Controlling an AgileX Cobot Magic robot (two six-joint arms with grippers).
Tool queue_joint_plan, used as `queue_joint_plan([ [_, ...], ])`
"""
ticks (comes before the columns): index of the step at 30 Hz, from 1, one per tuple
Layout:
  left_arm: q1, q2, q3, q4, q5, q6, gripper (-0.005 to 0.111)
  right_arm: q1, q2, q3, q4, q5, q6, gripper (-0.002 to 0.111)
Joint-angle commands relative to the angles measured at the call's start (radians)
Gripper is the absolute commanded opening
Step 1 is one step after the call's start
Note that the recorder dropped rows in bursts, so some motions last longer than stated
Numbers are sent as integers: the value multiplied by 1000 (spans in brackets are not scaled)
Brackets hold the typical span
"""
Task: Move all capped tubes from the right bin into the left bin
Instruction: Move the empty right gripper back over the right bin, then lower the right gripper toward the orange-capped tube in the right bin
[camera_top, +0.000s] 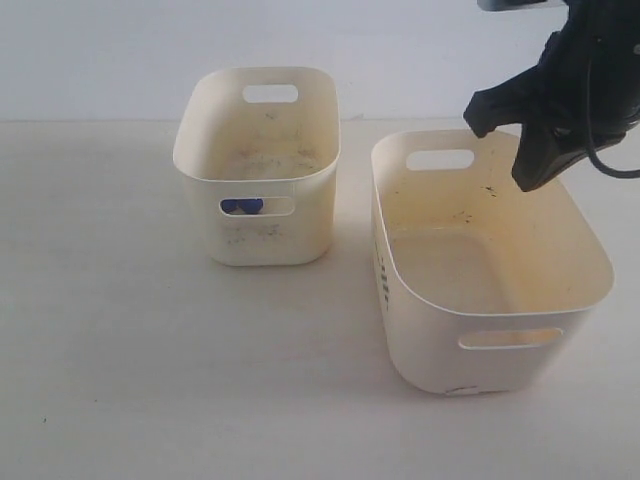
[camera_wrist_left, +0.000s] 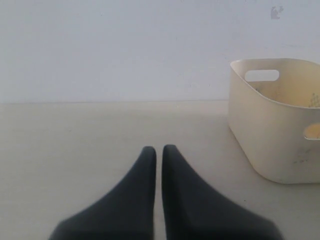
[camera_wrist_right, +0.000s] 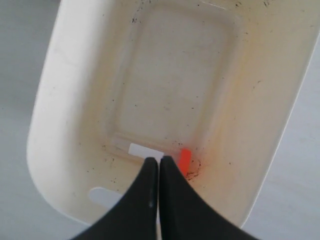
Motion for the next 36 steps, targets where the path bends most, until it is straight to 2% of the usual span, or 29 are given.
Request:
queue_joint_plan([
  [1,-7,4,-2,-3,-9,-4,4,-5,-11,2,11,5,6,0],
  [14,-7,4,-2,-3,-9,-4,4,-5,4,2,31,8,4,0],
  [25,-7,4,-2,-3,-9,-4,4,-5,75,2,53,8,117,0],
  [30,-7,4,-2,-3,-9,-4,4,-3,89,2,138,8,170,0],
  [36,-7,4,-2,-3,-9,-4,4,-3,178,2,137,8,80,0],
])
